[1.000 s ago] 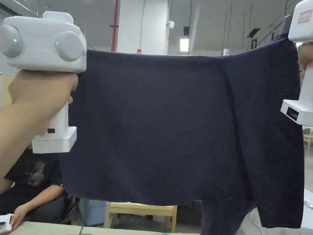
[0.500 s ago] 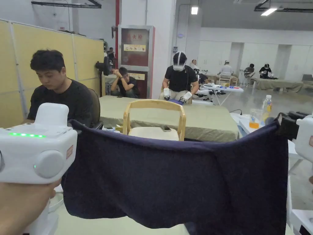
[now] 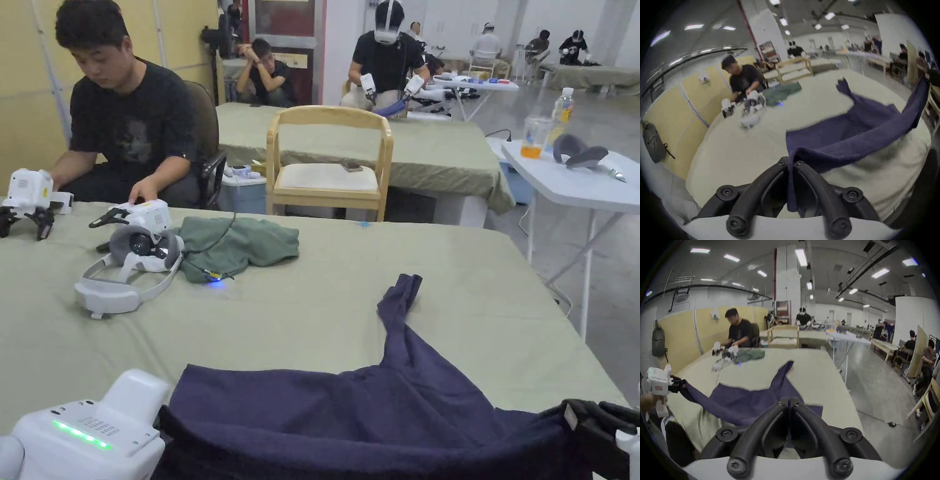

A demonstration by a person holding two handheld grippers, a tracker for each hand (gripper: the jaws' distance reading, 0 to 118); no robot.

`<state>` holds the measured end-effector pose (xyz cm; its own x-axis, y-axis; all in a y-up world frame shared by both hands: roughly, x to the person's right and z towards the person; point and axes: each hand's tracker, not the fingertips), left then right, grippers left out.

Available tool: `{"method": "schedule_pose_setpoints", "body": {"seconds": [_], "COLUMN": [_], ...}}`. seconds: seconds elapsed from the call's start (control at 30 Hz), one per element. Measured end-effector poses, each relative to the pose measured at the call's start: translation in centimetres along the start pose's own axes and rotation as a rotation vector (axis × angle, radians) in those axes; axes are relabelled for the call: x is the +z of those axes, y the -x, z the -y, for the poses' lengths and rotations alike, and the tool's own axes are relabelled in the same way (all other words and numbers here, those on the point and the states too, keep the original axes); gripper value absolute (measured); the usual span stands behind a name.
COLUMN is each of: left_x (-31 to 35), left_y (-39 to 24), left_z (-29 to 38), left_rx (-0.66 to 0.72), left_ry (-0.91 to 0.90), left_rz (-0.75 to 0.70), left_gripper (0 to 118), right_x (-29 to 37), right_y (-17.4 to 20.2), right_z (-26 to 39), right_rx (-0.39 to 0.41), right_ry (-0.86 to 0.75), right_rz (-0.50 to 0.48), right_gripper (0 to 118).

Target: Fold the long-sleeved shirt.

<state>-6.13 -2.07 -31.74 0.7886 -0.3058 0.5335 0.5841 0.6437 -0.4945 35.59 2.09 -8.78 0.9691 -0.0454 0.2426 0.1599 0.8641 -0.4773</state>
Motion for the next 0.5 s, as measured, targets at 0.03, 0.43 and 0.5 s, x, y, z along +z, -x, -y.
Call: {"method": "schedule_pose_setpoints", "body": {"seconds": [0.03,0.43,0.5], "left_x": [-0.3,-4.2,-4.3], "left_y": [-0.3,-2.8,-2.5], "left_z": [0.6,7.0,7.1], "left_rx": [0.006,0.128,0.197], "left_ry": [0.052,0.503,0.491], "left_rz": [0.026,0.211,0.212], "left_gripper": [7,7,7], "right_x": [0.0,-3.0,-3.1], "right_y": [-0.1,-1.5,-1.8], "right_z": [1.2,8.9,9.6], "right_rx": [-0.009,-0.094,-0.105], "right_ry": [0.039,0.513,0.554], "right_rz": [-0.038,-0.089,-0.081], "right_gripper": [14,14,14]}}
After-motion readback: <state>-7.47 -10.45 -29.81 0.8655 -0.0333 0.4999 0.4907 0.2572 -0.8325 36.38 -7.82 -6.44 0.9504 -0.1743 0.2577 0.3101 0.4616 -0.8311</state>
